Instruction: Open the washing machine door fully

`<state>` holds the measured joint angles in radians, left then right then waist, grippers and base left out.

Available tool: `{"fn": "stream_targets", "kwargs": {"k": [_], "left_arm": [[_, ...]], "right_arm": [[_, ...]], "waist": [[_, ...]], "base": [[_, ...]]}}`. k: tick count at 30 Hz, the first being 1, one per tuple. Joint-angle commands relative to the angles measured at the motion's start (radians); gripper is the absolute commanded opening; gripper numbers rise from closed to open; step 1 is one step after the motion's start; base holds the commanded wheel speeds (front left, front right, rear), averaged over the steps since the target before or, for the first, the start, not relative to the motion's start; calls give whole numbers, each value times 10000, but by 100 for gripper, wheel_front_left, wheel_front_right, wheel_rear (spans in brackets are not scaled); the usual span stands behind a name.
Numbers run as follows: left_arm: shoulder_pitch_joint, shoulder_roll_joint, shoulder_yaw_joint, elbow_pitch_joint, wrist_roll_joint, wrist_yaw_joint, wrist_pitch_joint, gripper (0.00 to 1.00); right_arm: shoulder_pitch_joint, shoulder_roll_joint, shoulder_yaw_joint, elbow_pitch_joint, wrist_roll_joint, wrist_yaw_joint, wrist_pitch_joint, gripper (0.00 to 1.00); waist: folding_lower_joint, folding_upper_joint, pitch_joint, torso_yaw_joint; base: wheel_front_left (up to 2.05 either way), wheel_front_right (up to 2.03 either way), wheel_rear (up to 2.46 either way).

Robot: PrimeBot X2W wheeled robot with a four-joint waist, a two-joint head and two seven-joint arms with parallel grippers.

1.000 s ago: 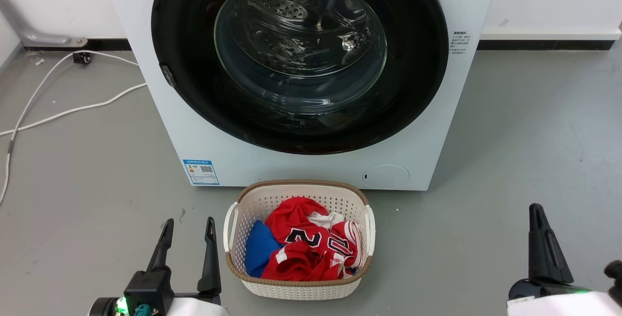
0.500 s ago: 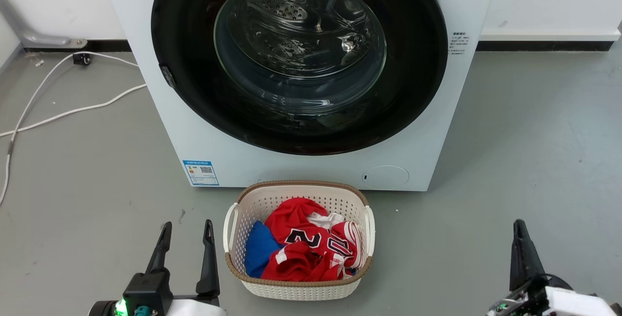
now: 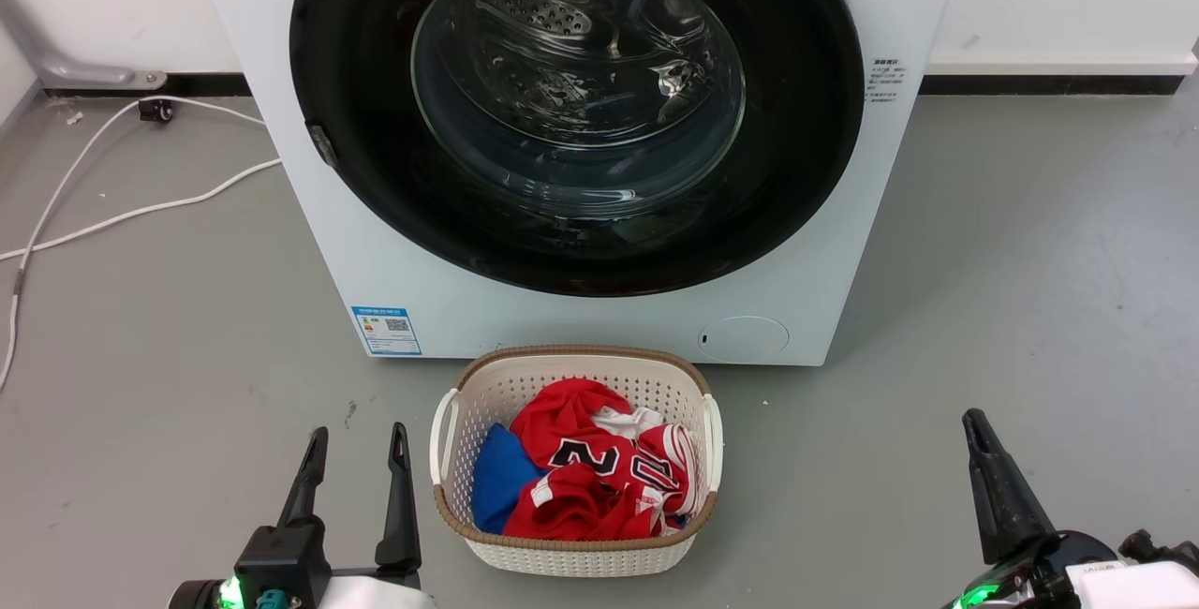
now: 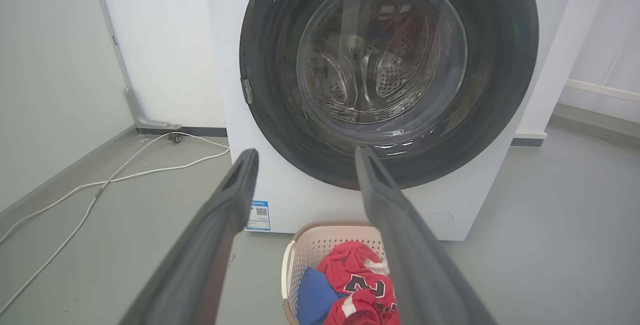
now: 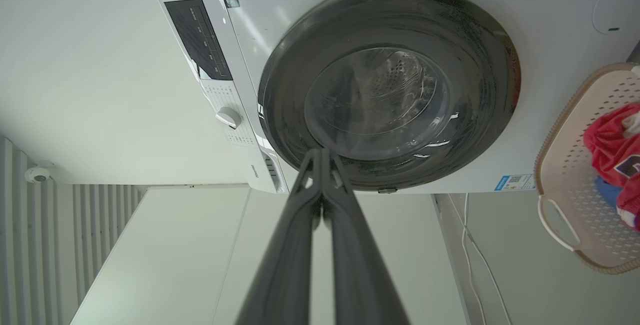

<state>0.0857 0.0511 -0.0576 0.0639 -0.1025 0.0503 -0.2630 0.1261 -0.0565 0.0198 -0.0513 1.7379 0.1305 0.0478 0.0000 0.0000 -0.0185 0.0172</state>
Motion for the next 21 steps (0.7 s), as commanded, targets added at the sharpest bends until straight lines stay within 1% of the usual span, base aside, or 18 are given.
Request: {"fn": "stream_targets", "kwargs": {"k": [1,7,12,16,21], "left_arm": [[39,-10,18,-37,-12,41,-27,100],[56,-10,1,-41,-36,51,-27,100],[-2,-10,-2,-68,26,57,-27,100],[-224,-10,-24,-129,141,-3,-27,100],[-546,-10,-26,-296,207,-19,-27,100]], "right_arm": [[63,32,-46,-29,22,4,49,0],[137,72,-78,69,114,4,301,0],[-64,74,-149,192,376,4,274,0],[-680,67,-766,712,605,4,415,0],[-1884,69,-1880,1256,730,4,796,0]], "waist": [[0,0,-3,5],[0,0,13,-6],[0,0,88,-14],[0,0,300,35],[0,0,811,122]], "base": [[0,0,0],[0,0,0],[0,0,0],[0,0,0],[0,0,0]]}}
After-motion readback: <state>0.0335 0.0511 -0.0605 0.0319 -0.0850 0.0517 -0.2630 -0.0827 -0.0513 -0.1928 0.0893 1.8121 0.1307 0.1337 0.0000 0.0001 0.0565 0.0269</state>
